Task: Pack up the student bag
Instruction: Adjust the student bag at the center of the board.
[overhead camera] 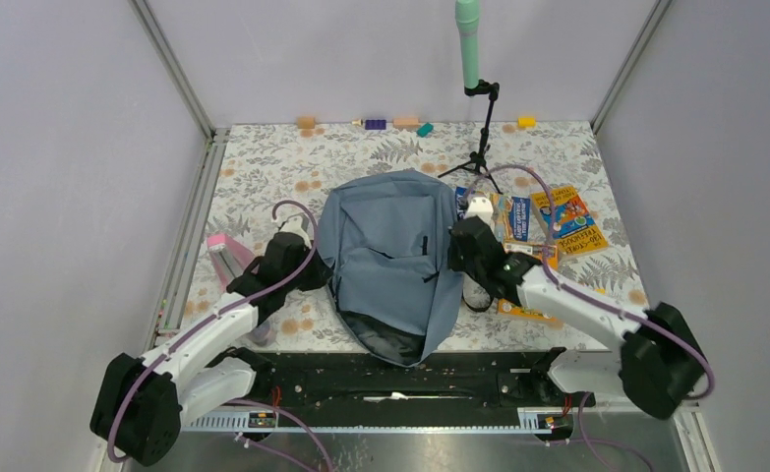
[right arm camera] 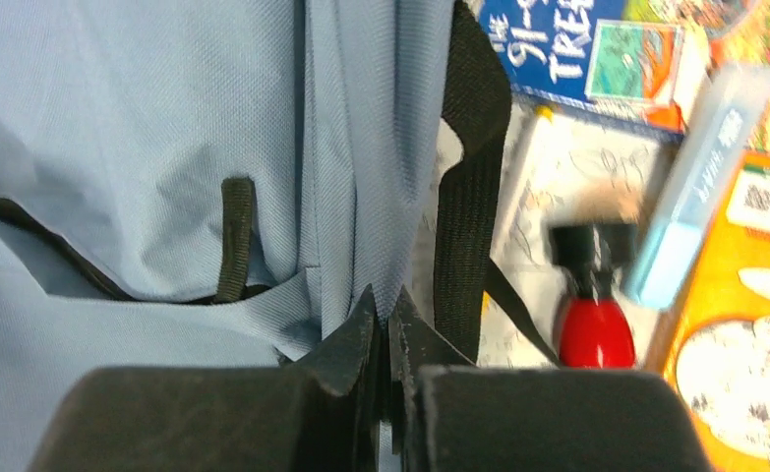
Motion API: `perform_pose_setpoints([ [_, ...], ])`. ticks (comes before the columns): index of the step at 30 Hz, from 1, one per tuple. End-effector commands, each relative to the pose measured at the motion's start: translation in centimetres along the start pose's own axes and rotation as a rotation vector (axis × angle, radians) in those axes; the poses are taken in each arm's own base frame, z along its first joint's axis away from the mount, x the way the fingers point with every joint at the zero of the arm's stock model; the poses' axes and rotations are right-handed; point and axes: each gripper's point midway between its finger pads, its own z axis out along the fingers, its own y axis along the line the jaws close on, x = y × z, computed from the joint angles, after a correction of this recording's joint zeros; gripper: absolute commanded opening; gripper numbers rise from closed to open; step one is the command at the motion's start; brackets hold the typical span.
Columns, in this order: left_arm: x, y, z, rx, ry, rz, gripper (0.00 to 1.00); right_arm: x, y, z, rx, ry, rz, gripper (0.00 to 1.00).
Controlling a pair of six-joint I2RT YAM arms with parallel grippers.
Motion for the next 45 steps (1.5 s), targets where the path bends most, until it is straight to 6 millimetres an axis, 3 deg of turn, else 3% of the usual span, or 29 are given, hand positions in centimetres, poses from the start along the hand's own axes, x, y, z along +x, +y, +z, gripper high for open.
perform_pose_setpoints([
  [1, 0.9, -1.9, -0.7, 0.086, 0.01, -0.045, 0.0, -6.7, 5.3, 2.8, -0.183, -0.09, -0.043, 0.0],
  [8, 1.8, -1.6, -1.4, 0.075, 0.011, -0.049, 0.0, -8.3, 8.5, 8.0, -0.217, -0.03, -0.093, 0.0],
  [9, 1.7, -1.4, -1.6, 0.067, 0.003, -0.049, 0.04, -8.4, 8.8, 8.5, -0.218, -0.022, -0.094, 0.0],
  [11, 1.2, -1.2, -1.9, 0.05, -0.027, -0.044, 0.29, -8.0, 9.2, 9.4, -0.216, 0.006, -0.1, 0.04],
  [13, 0.5, -1.5, -2.4, 0.055, -0.053, -0.025, 0.56, -8.0, 9.4, 9.6, -0.218, 0.021, -0.103, 0.17],
  [14, 0.1, -1.9, -2.6, 0.066, -0.067, -0.014, 0.63, -8.2, 9.5, 9.5, -0.22, 0.021, -0.101, 0.28],
  [18, -1.6, -3.8, -3.8, 0.112, -0.125, 0.063, 0.77, -9.2, 9.4, 7.8, -0.241, -0.008, -0.11, 0.69],
  [20, -2.2, -5.0, -4.4, 0.141, -0.148, 0.097, 0.8, -10.2, 9.1, 6.7, -0.242, -0.041, -0.107, 0.82],
  [25, -2.6, -7.2, -5.7, 0.195, -0.141, 0.211, 0.85, -10.8, 6.2, 3.9, -0.193, -0.037, -0.088, 0.95],
  [31, -1.8, -10.0, -7.5, 0.319, -0.077, 0.427, 0.97, -10.7, 0.9, 0.9, -0.108, -0.041, -0.009, 1.0],
  [34, 0.3, -11.5, -7.9, 0.426, 0.038, 0.551, 0.98, -9.2, -2.6, -0.3, -0.021, -0.014, 0.04, 1.0],
  [37, 2.6, -11.5, -7.5, 0.448, 0.157, 0.67, 0.98, -7.5, -5.7, -1.4, 0.052, 0.011, 0.105, 1.0],
  [45, 6.6, -12.3, -5.3, 0.43, 0.295, 0.869, 0.98, -2.1, -11.3, -3.9, 0.234, 0.087, 0.214, 1.0],
])
